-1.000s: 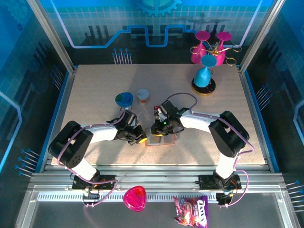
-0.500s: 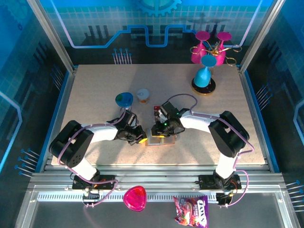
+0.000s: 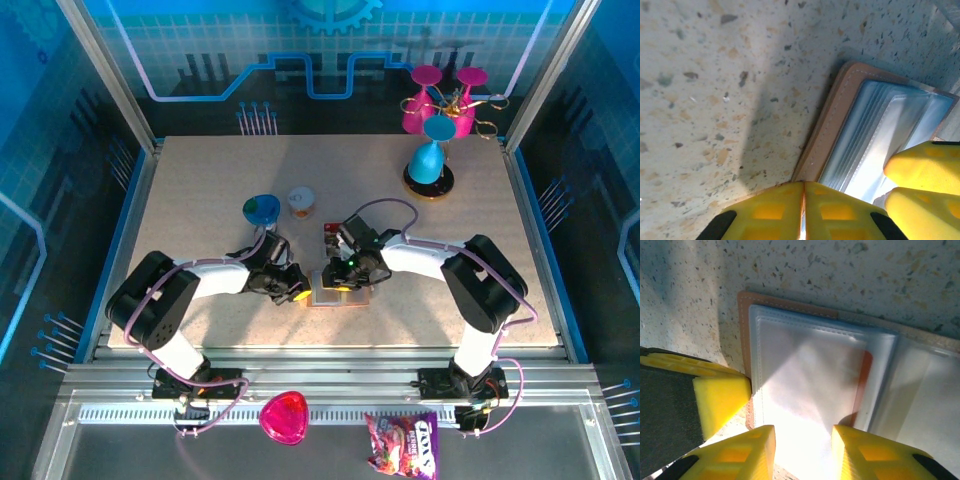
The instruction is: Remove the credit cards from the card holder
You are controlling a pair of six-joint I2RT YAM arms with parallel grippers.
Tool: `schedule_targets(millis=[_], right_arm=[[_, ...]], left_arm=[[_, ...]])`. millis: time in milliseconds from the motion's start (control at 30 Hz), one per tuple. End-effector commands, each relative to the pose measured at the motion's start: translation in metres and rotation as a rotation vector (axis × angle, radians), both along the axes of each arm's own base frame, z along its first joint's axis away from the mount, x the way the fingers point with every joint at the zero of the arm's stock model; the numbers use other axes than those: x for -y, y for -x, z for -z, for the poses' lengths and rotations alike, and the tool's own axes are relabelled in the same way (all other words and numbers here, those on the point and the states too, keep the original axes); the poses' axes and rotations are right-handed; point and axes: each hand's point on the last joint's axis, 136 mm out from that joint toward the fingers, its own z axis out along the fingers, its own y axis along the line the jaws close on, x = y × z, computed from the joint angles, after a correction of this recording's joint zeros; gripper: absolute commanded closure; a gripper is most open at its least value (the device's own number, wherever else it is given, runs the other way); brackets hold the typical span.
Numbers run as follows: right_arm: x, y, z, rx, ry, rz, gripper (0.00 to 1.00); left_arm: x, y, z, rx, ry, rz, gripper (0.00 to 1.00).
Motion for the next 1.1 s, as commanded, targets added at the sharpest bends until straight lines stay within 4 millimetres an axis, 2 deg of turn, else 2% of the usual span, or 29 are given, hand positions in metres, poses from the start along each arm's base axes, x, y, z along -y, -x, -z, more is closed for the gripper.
schedule_targets(millis=[0,400,800,967,1067], right_arm=[[0.009,0.001,-0.005,0.012,0.003,0.007,0.65],[0.013,0.000,-0.003,0.001,-0.048,0.034,0.65],[0.012,0.001,-0.001,-0.004,-0.092,0.051,0.65],[0.012,0.001,-0.002,-0.003,-0.106,0.058,0.66],[0.012,0.000,-0.003,-0.002,-0.109,0.060,0.66]], left_arm=[[-0.004,0.010,0.012,-0.052,-0.043,0.015,0.90],[-0.001,0.004,-0.001,-0.029,-0.035,0.015,0.90],[0.012,-0.014,-0.046,0.076,0.057,-0.018,0.79],[0.021,-0.014,-0.048,0.075,0.071,-0.003,0.79],[0.027,-0.015,-0.045,0.064,0.084,0.002,0.76]])
